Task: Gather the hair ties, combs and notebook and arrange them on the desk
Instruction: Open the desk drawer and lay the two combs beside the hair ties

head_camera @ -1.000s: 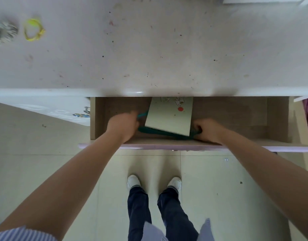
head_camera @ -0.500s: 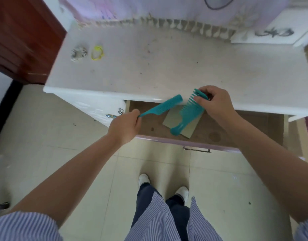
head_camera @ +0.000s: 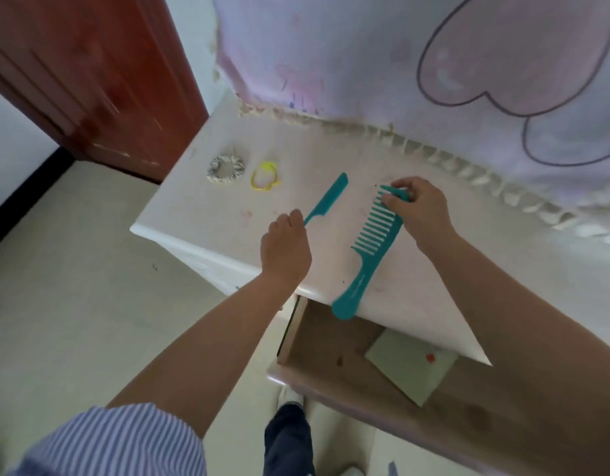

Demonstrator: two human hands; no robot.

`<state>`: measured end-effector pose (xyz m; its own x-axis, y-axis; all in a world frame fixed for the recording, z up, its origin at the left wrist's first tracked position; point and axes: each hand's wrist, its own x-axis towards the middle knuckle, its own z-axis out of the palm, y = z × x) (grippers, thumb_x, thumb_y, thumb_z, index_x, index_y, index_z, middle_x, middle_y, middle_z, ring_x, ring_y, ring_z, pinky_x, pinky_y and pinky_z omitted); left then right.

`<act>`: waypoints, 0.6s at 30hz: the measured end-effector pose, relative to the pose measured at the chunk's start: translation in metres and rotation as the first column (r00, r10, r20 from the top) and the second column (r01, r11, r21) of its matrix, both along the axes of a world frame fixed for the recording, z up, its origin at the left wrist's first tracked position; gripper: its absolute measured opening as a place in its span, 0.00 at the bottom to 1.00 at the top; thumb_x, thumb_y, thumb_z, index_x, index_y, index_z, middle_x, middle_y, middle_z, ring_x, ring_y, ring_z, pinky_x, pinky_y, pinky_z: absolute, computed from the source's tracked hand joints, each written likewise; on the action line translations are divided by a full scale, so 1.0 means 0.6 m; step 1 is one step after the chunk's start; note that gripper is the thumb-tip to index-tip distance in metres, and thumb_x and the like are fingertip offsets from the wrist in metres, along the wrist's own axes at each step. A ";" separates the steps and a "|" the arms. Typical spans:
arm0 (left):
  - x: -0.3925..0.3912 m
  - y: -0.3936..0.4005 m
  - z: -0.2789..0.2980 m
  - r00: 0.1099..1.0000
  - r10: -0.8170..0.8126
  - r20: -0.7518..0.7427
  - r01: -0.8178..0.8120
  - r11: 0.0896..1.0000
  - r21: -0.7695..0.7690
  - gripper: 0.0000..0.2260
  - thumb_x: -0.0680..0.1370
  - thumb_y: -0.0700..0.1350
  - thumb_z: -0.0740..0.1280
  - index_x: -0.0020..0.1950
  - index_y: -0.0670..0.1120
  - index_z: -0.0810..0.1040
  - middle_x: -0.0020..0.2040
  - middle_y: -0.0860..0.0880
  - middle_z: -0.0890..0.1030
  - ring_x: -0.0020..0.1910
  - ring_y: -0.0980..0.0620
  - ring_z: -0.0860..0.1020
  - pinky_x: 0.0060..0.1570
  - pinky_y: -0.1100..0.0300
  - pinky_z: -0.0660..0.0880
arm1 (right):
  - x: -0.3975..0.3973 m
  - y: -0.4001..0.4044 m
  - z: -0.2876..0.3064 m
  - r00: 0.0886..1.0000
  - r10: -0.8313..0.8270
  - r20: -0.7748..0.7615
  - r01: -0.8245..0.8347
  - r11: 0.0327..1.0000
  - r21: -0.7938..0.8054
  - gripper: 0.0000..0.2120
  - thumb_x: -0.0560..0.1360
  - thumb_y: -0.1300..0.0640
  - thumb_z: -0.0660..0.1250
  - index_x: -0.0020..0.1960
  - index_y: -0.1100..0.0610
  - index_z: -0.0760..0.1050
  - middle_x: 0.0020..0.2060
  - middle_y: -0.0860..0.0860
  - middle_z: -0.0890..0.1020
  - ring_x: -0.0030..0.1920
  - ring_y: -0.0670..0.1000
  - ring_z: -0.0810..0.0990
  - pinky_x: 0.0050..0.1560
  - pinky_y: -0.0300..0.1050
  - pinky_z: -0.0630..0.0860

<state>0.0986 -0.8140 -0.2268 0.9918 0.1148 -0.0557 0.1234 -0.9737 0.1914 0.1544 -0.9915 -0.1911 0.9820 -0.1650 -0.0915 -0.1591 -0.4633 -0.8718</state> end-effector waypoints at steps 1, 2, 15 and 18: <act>0.010 0.004 -0.001 1.000 -0.016 0.013 0.016 0.999 0.031 0.09 0.79 0.41 0.59 0.58 0.40 0.70 0.51 0.43 0.78 0.48 0.46 0.77 0.43 0.56 0.76 | 0.018 0.009 -0.006 1.000 -0.001 0.002 0.002 1.000 -0.025 0.12 0.72 0.65 0.70 0.55 0.67 0.76 0.43 0.55 0.77 0.37 0.49 0.75 0.35 0.26 0.73; 0.024 0.010 -0.010 0.999 -0.030 0.041 0.027 0.998 0.064 0.07 0.77 0.40 0.63 0.54 0.40 0.74 0.46 0.44 0.80 0.44 0.46 0.78 0.39 0.56 0.76 | 0.040 0.021 -0.020 1.000 -0.019 0.002 0.019 0.998 -0.052 0.12 0.72 0.64 0.69 0.54 0.66 0.76 0.44 0.57 0.78 0.41 0.51 0.75 0.41 0.34 0.75; 0.061 0.022 -0.084 0.969 -0.202 0.140 0.224 0.959 -0.175 0.24 0.66 0.26 0.66 0.62 0.29 0.73 0.60 0.30 0.77 0.62 0.28 0.73 0.60 0.32 0.65 | 0.131 0.069 -0.145 0.983 -0.091 0.163 0.166 0.826 -0.539 0.12 0.76 0.65 0.57 0.54 0.65 0.77 0.58 0.62 0.76 0.60 0.59 0.71 0.57 0.48 0.65; 0.053 0.020 -0.084 0.965 -0.247 0.088 0.258 0.952 -0.164 0.22 0.66 0.27 0.64 0.60 0.27 0.72 0.61 0.29 0.76 0.61 0.27 0.72 0.60 0.31 0.65 | 0.131 0.067 -0.145 0.976 -0.063 0.211 0.160 0.859 -0.487 0.13 0.75 0.69 0.56 0.51 0.67 0.78 0.54 0.64 0.78 0.57 0.61 0.72 0.56 0.43 0.65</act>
<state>0.1304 -0.8020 -0.2774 0.9893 -0.1453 0.0135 -0.1404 -0.9229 0.3586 0.2327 -0.9512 -0.2784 0.9453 -0.2497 0.2097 -0.0983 -0.8315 -0.5468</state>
